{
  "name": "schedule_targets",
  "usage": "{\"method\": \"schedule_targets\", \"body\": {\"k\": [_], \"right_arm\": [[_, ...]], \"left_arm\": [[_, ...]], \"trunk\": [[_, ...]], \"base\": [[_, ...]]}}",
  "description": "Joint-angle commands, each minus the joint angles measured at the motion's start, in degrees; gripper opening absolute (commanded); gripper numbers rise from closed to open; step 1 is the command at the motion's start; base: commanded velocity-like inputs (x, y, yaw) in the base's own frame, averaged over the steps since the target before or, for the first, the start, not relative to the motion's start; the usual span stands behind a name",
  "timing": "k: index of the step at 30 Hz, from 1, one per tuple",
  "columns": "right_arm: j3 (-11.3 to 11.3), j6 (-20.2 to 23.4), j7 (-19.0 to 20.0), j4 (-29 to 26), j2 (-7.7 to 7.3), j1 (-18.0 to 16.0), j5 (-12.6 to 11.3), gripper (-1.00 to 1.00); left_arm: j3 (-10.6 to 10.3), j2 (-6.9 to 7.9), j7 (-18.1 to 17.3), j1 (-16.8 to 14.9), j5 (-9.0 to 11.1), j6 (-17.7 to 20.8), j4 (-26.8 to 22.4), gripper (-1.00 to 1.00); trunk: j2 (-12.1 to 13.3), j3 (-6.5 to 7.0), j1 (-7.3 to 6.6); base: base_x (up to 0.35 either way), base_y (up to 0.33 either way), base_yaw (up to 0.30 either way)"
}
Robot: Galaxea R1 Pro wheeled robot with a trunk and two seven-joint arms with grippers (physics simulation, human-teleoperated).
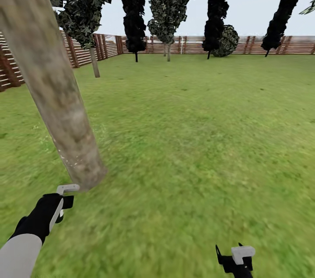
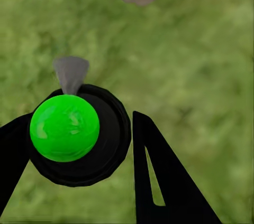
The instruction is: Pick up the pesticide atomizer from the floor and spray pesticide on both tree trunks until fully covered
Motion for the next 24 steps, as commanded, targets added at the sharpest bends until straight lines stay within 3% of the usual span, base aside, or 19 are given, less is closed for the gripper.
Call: {"method": "schedule_targets", "body": {"k": [1, 10, 24], "right_arm": [[-0.46, -0.22, -0.04, 0.06, 0.01, -0.04, 0.60, 1.00], [-0.51, -0.22, -0.04, 0.06, 0.01, -0.04, 0.60, 1.00], [-0.46, -0.22, -0.04, 0.06, 0.01, -0.04, 0.60, 1.00]], "left_arm": [[0.11, -0.05, -0.18, -0.04, -0.56, 0.28, -0.07, -1.00], [0.10, -0.12, -0.18, -0.05, -0.49, 0.28, -0.07, -1.00], [0.15, -0.12, -0.18, -0.05, -0.42, 0.28, -0.07, -1.00]], "trunk": [[-0.02, -0.05, 0.01], [-0.02, -0.05, 0.01], [-0.02, -0.05, 0.01]], "base": [[0.184, -0.230, 0.095], [0.187, -0.227, 0.019], [0.186, -0.224, 0.264]]}}
